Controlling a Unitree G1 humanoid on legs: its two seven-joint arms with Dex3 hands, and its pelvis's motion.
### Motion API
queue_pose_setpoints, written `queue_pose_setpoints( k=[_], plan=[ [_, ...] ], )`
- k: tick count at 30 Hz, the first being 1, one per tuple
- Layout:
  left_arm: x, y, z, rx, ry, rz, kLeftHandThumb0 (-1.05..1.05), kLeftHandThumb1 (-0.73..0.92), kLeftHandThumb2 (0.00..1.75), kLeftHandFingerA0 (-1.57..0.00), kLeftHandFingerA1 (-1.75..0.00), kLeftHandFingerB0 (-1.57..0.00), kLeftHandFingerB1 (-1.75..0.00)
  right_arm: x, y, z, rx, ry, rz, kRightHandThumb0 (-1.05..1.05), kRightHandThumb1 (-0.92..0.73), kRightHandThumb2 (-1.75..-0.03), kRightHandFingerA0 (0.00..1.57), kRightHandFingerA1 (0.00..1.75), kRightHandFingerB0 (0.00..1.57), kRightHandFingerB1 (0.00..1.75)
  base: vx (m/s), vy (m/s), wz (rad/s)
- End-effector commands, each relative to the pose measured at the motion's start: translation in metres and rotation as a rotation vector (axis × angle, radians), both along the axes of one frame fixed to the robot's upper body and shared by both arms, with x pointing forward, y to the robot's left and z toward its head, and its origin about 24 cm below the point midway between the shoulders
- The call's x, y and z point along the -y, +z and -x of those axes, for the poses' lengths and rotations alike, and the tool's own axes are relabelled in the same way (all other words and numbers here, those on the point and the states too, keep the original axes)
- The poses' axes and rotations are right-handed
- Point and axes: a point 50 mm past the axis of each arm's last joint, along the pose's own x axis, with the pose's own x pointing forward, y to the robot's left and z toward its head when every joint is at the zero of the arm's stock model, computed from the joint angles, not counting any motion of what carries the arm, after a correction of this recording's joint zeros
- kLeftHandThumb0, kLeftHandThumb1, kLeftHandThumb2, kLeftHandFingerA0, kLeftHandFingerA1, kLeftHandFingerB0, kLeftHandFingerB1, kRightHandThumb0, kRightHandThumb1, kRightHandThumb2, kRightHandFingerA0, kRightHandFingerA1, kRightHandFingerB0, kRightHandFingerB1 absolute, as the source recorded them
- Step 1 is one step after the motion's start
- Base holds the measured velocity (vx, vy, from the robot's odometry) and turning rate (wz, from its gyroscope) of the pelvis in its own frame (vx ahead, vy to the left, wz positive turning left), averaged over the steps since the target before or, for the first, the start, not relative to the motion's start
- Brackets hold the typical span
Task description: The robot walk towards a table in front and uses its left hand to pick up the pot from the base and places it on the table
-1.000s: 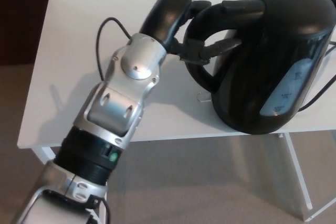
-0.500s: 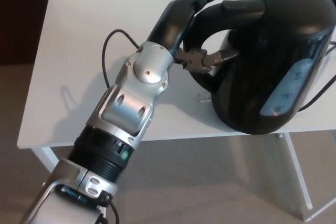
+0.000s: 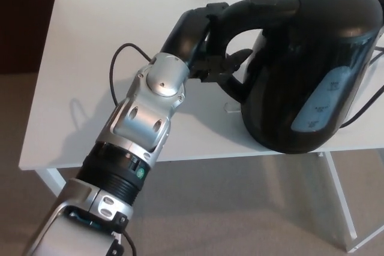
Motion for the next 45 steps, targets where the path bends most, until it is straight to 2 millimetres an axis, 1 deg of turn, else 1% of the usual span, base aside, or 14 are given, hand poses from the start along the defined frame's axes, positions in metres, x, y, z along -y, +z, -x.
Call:
queue_pose_setpoints(
  k=[1, 12, 14, 15, 18, 22, 23, 30, 33, 34, 41, 42, 43, 45],
  plan=[
    [0.008, 0.008, 0.001, 0.017, -0.014, 0.135, -0.29, 0.83, 0.73, -0.95, -1.53, -0.71, -1.23, 0.001, 0.001, -0.001, 0.016, -0.007, 0.007, -0.51, -0.45, -0.75, 0.47, 0.51, 0.33, 0.47, 0.0, 0.0, 0.0],
    [0.014, 0.018, 0.002, -0.13, -0.045, 0.489, -0.3, 0.77, 0.69, -0.89, -1.59, -0.78, -1.23, 0.001, 0.002, -0.003, 0.027, -0.022, -0.006, -0.51, -0.47, -0.77, 0.49, 0.52, 0.34, 0.47, 0.0, 0.0, 0.0],
    [0.015, 0.021, 0.003, -0.147, -0.046, 0.558, -0.27, 0.79, 0.66, -0.93, -1.57, -0.77, -1.13, 0.001, 0.003, -0.004, 0.021, -0.015, 0.007, -0.52, -0.48, -0.78, 0.49, 0.52, 0.34, 0.47, 0.0, 0.0, 0.0],
    [0.015, 0.023, 0.004, -0.17, -0.036, 0.611, -0.3, 0.77, 0.68, -0.88, -1.58, -0.71, -0.93, 0.001, 0.003, -0.004, 0.022, -0.015, 0.007, -0.53, -0.48, -0.78, 0.48, 0.52, 0.33, 0.47, 0.0, 0.0, 0.0],
    [0.017, 0.032, 0.003, -0.216, -0.011, 0.747, -0.3, 0.77, 0.63, -0.87, -1.59, -0.65, -1.08, 0.001, 0.003, -0.005, 0.019, -0.012, 0.007, -0.53, -0.49, -0.78, 0.48, 0.52, 0.32, 0.47, 0.0, 0.0, 0.0],
    [0.017, 0.044, 0.0, -0.262, 0.022, 0.893, -0.28, 0.79, 0.63, -0.87, -1.55, -0.65, -1.03, 0.002, 0.003, -0.005, 0.017, -0.02, 0.002, -0.53, -0.49, -0.78, 0.5, 0.52, 0.33, 0.47, 0.0, 0.0, 0.0],
    [0.017, 0.051, -0.001, -0.265, 0.033, 0.97, -0.23, 0.75, 0.66, -0.8, -1.57, -0.64, -0.77, 0.002, 0.003, -0.005, 0.018, -0.017, 0.003, -0.51, -0.58, -0.58, 0.54, 0.4, 0.37, 0.36, 0.0, 0.0, 0.0],
    [0.015, 0.06, -0.002, -0.287, 0.052, 1.09, -0.23, 0.75, 0.66, -0.8, -1.57, -0.64, -0.77, 0.003, 0.004, -0.005, 0.019, -0.014, 0.003, -0.51, -0.58, -0.58, 0.54, 0.4, 0.37, 0.36, 0.0, 0.0, 0.0],
    [0.012, 0.068, -0.003, -0.273, 0.04, 1.096, -0.26, 0.76, 0.67, -0.83, -1.57, -0.67, -0.92, 0.003, 0.004, -0.006, 0.018, -0.016, 0.002, -0.51, -0.58, -0.58, 0.54, 0.4, 0.36, 0.36, 0.0, 0.0, 0.0],
    [0.004, 0.072, -0.005, -0.249, 0.043, 1.098, -0.2, 0.82, 0.65, -0.91, -1.59, -0.6, -1.12, 0.002, 0.003, -0.005, 0.02, -0.015, 0.002, -0.55, -0.5, -0.81, 0.51, 0.54, 0.32, 0.47, 0.0, 0.0, 0.0],
    [-0.036, 0.087, -0.011, -0.147, 0.084, 1.056, -0.22, 0.83, 0.67, -0.79, -1.66, -0.59, -1.16, 0.002, 0.003, -0.004, 0.016, -0.02, 0.007, -0.54, -0.49, -0.8, 0.51, 0.53, 0.34, 0.48, 0.0, 0.0, 0.0],
    [-0.056, 0.094, -0.013, -0.089, 0.115, 1.01, -0.17, 0.88, 0.72, -0.84, -1.66, -0.65, -1.15, 0.001, 0.003, -0.005, 0.022, -0.018, 0.01, -0.47, -0.6, -0.58, 0.59, 0.42, 0.4, 0.37, 0.0, 0.0, 0.0],
    [-0.068, 0.098, -0.013, -0.055, 0.142, 0.974, -0.14, 0.88, 0.71, -0.83, -1.67, -0.63, -1.13, 0.001, 0.004, -0.006, 0.025, -0.016, 0.01, -0.53, -0.5, -0.82, 0.49, 0.54, 0.32, 0.48, 0.0, 0.0, 0.0],
    [-0.073, 0.099, -0.013, -0.04, 0.162, 0.949, -0.14, 0.88, 0.71, -0.83, -1.67, -0.63, -1.13, 0.001, 0.004, -0.006, 0.026, -0.013, 0.009, -0.53, -0.5, -0.82, 0.49, 0.54, 0.32, 0.48, 0.0, 0.0, 0.0]
  ],
)
